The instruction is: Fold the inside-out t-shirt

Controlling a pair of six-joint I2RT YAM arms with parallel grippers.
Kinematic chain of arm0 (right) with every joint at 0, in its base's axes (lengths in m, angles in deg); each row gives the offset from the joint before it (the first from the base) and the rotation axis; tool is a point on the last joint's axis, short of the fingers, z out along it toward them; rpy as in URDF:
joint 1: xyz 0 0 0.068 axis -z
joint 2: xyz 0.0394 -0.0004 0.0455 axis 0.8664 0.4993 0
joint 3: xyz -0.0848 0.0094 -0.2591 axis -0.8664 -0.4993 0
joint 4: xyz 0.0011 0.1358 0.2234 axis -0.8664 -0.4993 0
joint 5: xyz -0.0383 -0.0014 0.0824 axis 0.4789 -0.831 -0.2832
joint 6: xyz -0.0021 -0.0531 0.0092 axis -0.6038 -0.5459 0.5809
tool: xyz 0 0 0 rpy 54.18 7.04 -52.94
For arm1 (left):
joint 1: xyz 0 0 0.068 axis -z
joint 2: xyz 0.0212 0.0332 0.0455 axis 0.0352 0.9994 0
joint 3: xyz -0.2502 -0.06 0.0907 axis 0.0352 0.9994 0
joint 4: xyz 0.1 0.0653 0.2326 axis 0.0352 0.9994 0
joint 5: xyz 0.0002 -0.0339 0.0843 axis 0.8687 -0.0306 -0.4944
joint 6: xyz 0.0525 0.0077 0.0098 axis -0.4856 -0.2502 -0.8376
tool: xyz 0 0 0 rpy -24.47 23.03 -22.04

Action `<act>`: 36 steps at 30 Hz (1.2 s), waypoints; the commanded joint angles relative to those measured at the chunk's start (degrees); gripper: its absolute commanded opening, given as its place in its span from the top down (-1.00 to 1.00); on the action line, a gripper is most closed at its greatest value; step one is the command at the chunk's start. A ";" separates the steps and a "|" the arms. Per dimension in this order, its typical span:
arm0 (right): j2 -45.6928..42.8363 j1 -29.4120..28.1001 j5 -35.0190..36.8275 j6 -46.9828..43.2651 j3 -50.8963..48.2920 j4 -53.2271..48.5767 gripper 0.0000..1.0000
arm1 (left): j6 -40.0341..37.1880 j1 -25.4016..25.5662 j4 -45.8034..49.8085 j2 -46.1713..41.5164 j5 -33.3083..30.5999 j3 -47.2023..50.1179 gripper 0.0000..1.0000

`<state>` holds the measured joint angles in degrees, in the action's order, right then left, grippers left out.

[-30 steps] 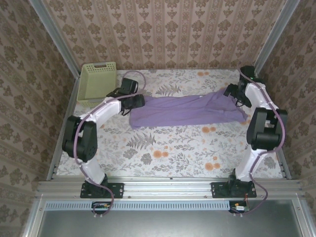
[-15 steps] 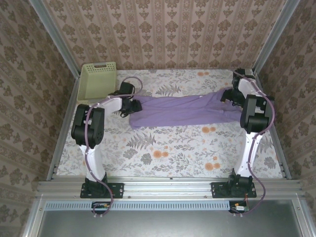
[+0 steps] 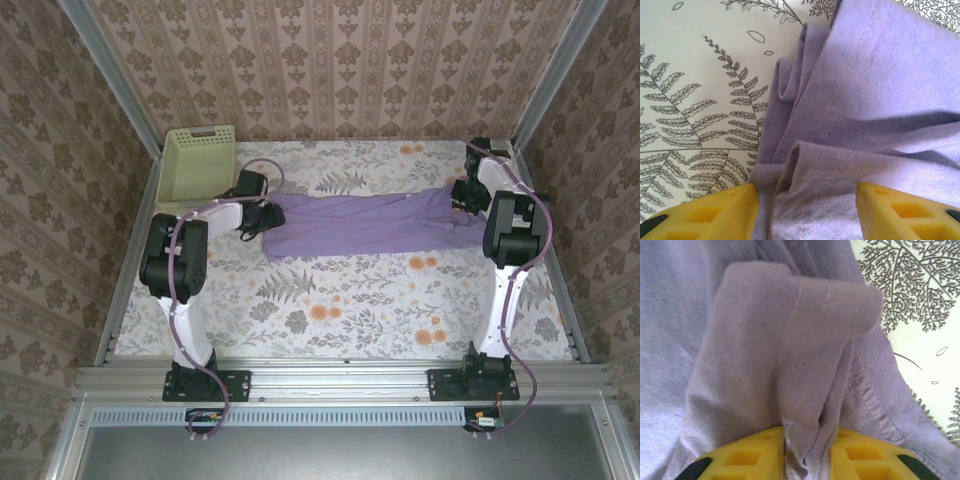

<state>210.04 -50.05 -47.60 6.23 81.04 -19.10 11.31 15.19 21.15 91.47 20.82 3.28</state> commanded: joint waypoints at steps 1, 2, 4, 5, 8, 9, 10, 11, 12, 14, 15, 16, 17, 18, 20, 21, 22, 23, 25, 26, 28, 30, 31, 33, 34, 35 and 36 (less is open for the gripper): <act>-1.42 0.99 3.31 0.85 -4.70 -1.10 0.75 | 1.25 0.10 4.39 -0.87 -2.16 4.15 -0.13; -2.19 0.91 3.06 0.78 -5.54 -0.25 0.80 | 1.33 0.23 4.30 -1.21 -2.39 4.84 -0.13; -4.22 0.71 3.30 0.73 -6.73 0.60 0.94 | 1.47 0.49 3.86 -2.02 -2.55 6.22 -0.13; -5.11 0.58 4.10 0.78 -7.19 0.66 0.99 | 1.60 0.69 3.63 -2.42 -2.66 6.94 -0.13; -8.94 0.63 7.45 1.60 -9.60 1.54 1.00 | 1.94 2.06 3.37 -3.56 -3.10 8.60 -0.13; -10.56 0.66 9.28 1.88 -10.51 1.72 1.00 | 2.12 2.90 3.25 -3.92 -3.25 9.23 -0.13; -11.98 0.74 11.12 2.05 -11.25 1.72 1.00 | 2.28 3.81 3.31 -4.22 -3.30 9.86 -0.13; -13.33 0.77 12.49 2.01 -11.84 1.73 1.00 | 2.54 4.57 3.26 -4.55 -3.22 10.48 -0.13; -14.61 0.92 14.01 1.79 -12.33 1.56 1.00 | 2.88 5.63 3.03 -5.18 -3.13 11.34 -0.12; -16.74 0.96 16.65 1.19 -12.44 0.97 1.00 | 3.64 7.76 2.71 -6.84 -2.97 13.28 -0.12; -17.74 0.82 17.71 0.77 -12.26 0.66 1.00 | 4.06 8.44 2.64 -8.00 -2.95 14.17 -0.12; -18.56 0.60 18.72 0.32 -12.09 0.28 1.00 | 4.52 10.63 2.64 -9.11 -3.03 14.76 -0.13; -19.37 0.26 19.64 -0.10 -11.79 -0.15 1.00 | 4.71 11.60 2.87 -10.07 -3.04 15.06 -0.13; -20.07 -0.42 20.51 -0.80 -11.39 -0.51 1.00 | 4.93 12.38 2.97 -11.10 -2.78 15.41 -0.13; -20.89 -2.15 23.28 -2.14 -10.19 -1.53 1.00 | 4.95 12.97 2.88 -12.74 -2.27 15.69 -0.14; -21.09 -3.26 24.90 -3.07 -9.64 -2.12 1.00 | 4.99 12.94 3.12 -13.45 -2.39 15.58 -0.15; -21.27 -3.88 25.50 -3.59 -9.09 -2.51 1.00 | 4.70 12.72 3.56 -13.94 -2.81 15.34 -0.15; -21.28 -4.44 25.55 -4.16 -8.54 -2.74 1.00 | 4.35 12.51 3.83 -14.27 -3.10 15.09 -0.15; -21.42 -5.91 25.91 -5.32 -7.90 -2.99 1.00 | 3.61 12.00 4.14 -14.80 -3.15 14.33 -0.16; -21.56 -6.65 26.34 -5.81 -7.65 -3.23 1.00 | 3.37 11.88 4.41 -14.80 -3.26 13.90 -0.16; -21.95 -8.80 27.73 -6.72 -7.30 -3.84 1.00 | 2.85 11.70 4.68 -14.82 -3.26 13.01 -0.15; -22.55 -10.83 28.56 -7.11 -7.23 -4.37 1.00 | 2.70 11.71 4.67 -14.89 -3.12 12.57 -0.15; -23.14 -12.28 29.03 -7.20 -7.27 -4.79 1.00 | 2.84 11.75 4.37 -15.22 -2.98 12.57 -0.15; -24.42 -14.99 29.24 -7.08 -7.60 -5.65 1.00 | 2.92 11.79 3.72 -15.71 -2.86 12.99 -0.14; -25.05 -16.62 29.39 -6.98 -7.95 -5.92 1.00 | 3.00 11.79 3.30 -15.98 -2.71 13.34 -0.14; -25.60 -18.10 29.37 -6.63 -8.26 -6.17 1.00 | 3.11 11.77 2.76 -16.24 -2.54 13.66 -0.14; -26.25 -19.97 28.65 -6.26 -8.43 -6.64 1.00 | 3.08 11.74 1.92 -16.48 -2.12 14.25 -0.14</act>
<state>187.81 -65.85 -21.08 0.37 72.89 -22.18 14.32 26.86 24.01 77.20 18.33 17.53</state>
